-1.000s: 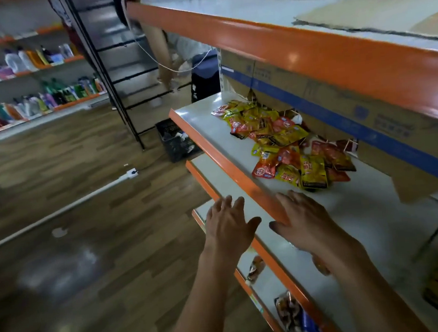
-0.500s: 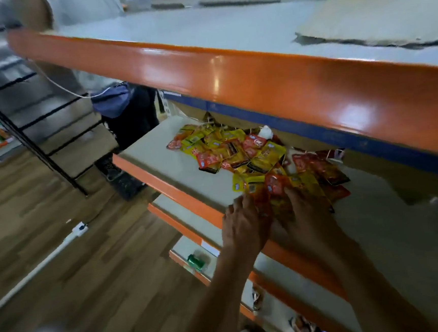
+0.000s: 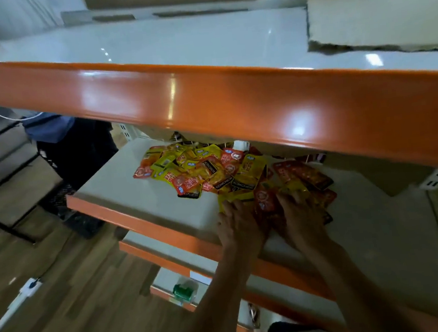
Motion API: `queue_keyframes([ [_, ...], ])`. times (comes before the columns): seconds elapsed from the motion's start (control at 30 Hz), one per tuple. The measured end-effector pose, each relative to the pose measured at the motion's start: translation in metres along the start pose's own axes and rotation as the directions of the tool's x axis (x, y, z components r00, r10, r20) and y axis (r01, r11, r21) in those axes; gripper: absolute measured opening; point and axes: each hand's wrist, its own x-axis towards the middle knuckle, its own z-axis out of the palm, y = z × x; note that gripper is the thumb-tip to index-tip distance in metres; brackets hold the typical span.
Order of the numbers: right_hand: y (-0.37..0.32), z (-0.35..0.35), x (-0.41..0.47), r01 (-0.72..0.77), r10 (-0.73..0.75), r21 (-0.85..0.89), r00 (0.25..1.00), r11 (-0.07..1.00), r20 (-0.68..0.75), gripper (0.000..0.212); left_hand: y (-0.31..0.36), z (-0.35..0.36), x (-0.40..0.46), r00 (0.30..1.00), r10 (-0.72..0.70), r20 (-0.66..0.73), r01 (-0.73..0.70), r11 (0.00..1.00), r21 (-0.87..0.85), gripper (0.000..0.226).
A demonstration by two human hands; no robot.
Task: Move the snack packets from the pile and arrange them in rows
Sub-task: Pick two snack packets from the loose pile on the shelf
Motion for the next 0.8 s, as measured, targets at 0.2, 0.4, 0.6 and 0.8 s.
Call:
queue_keyframes([
  [0.2,-0.007,-0.001,0.010,-0.053,0.056,0.024,0.992,0.998,-0.116,0.050,-0.015,-0.024,0.003,0.996,0.084,0.042,-0.083,0.996,-0.015,0.054],
  [0.4,-0.001,0.008,0.011,-0.039,0.038,0.000,0.971,0.999,-0.235,0.029,-0.030,-0.026,0.002,0.991,0.099,-0.094,-0.110,0.986,-0.123,0.033],
  [0.6,-0.002,0.001,0.006,0.028,0.057,0.198,0.908,0.980,-0.414,0.040,-0.049,-0.031,0.008,0.998,-0.004,0.067,0.024,0.954,-0.297,0.023],
  [0.8,-0.013,-0.027,-0.002,0.105,0.136,0.594,0.928,0.797,-0.347,0.035,-0.053,-0.030,0.011,0.971,-0.178,0.158,0.237,0.794,-0.559,0.028],
])
